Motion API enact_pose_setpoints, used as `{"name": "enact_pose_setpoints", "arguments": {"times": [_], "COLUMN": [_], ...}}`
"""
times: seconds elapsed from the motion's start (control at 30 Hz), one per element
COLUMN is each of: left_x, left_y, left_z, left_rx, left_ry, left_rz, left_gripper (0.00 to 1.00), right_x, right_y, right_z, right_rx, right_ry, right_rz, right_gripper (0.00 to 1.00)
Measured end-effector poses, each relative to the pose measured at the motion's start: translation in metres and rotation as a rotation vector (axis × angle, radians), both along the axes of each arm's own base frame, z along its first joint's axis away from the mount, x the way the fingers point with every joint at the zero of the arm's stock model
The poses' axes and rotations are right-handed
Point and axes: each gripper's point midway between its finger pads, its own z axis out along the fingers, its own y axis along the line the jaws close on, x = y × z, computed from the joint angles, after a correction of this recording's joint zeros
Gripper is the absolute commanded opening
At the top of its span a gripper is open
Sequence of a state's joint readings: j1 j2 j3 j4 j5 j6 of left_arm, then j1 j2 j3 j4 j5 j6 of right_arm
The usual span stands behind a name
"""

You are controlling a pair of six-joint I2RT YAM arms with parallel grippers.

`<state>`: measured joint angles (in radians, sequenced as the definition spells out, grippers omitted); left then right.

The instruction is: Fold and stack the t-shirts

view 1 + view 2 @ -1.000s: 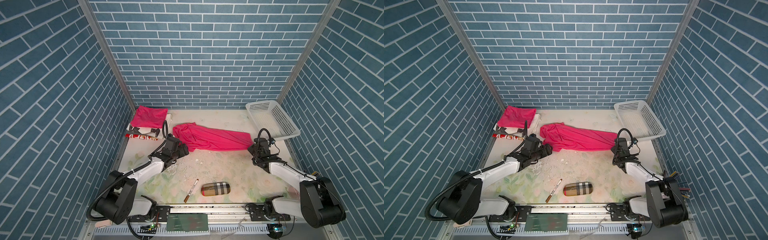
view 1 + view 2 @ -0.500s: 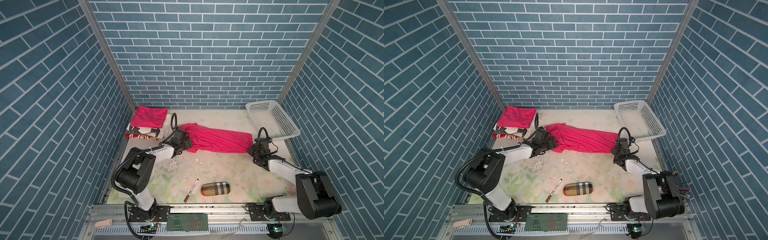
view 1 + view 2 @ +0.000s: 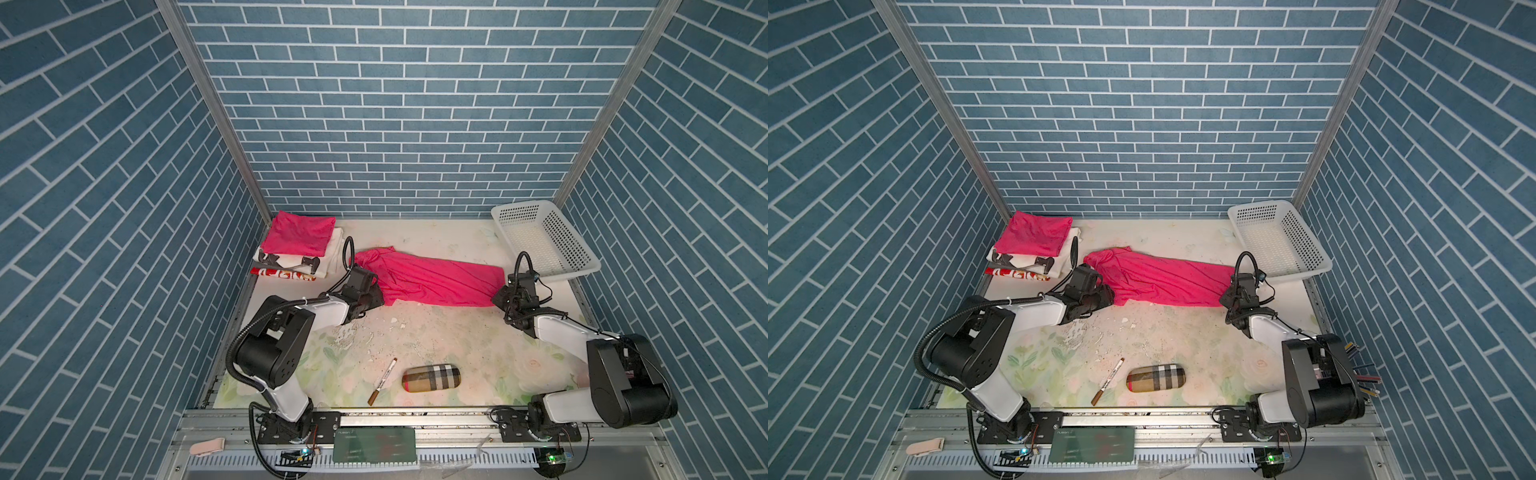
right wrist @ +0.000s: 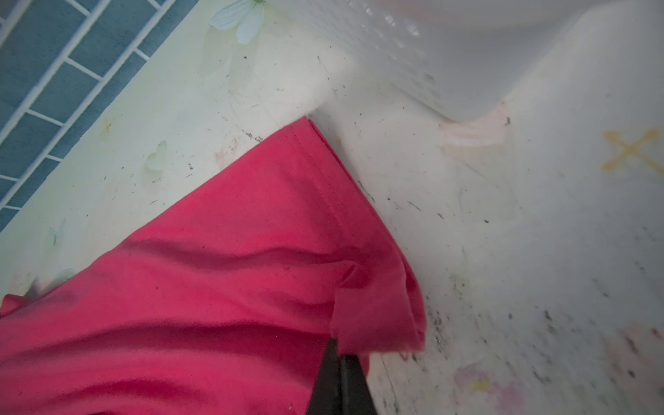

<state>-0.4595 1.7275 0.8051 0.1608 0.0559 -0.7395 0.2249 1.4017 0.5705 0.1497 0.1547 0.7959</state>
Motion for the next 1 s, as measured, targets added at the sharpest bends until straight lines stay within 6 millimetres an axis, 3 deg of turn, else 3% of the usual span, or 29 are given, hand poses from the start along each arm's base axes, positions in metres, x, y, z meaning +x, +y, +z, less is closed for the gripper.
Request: {"name": "enact_pose_setpoints", "arguments": {"times": [0.07,0.17,0.37,0.47,0.63,0.73,0.77,0.9,1.0], "left_x": [0.007,0.013,0.006,-0.011,-0.048,-0.073,-0.082,-0.104,-0.103], "left_y": [-0.008,-0.015,-0.020,-0.017,-0.018,-0.023,-0.025,-0.014,0.006], "left_z": [0.000,-0.005,-0.006,0.005,0.044,0.053,0.053,0.037,0.032], "left_rx": [-0.025,-0.046,-0.050,-0.033,-0.061,-0.087,-0.093,-0.030,0.063], "left_ry": [-0.011,-0.004,0.026,0.043,0.017,0.024,0.037,0.112,0.138], "left_rz": [-0.004,-0.010,-0.047,-0.069,-0.117,-0.148,-0.161,-0.165,-0.123], "left_gripper": [0.42,0.00,0.00,0.00,0.00,0.00,0.05,0.72,0.88], "right_x": [0.000,0.001,0.002,0.007,0.030,0.044,0.047,0.052,0.051], "right_y": [0.001,0.002,0.002,0.001,-0.001,-0.001,-0.001,0.003,0.006], "right_z": [0.000,0.002,0.011,0.018,0.043,0.047,0.046,0.032,0.027], "right_rx": [0.003,0.004,-0.001,-0.012,-0.028,-0.036,-0.040,-0.045,-0.048], "right_ry": [-0.001,-0.006,-0.029,-0.043,-0.102,-0.113,-0.109,-0.075,-0.056], "right_rz": [0.004,0.005,0.011,0.018,0.024,0.027,0.033,0.055,0.077], "right_gripper": [0.00,0.00,0.00,0.00,0.00,0.00,0.00,0.03,0.05]}}
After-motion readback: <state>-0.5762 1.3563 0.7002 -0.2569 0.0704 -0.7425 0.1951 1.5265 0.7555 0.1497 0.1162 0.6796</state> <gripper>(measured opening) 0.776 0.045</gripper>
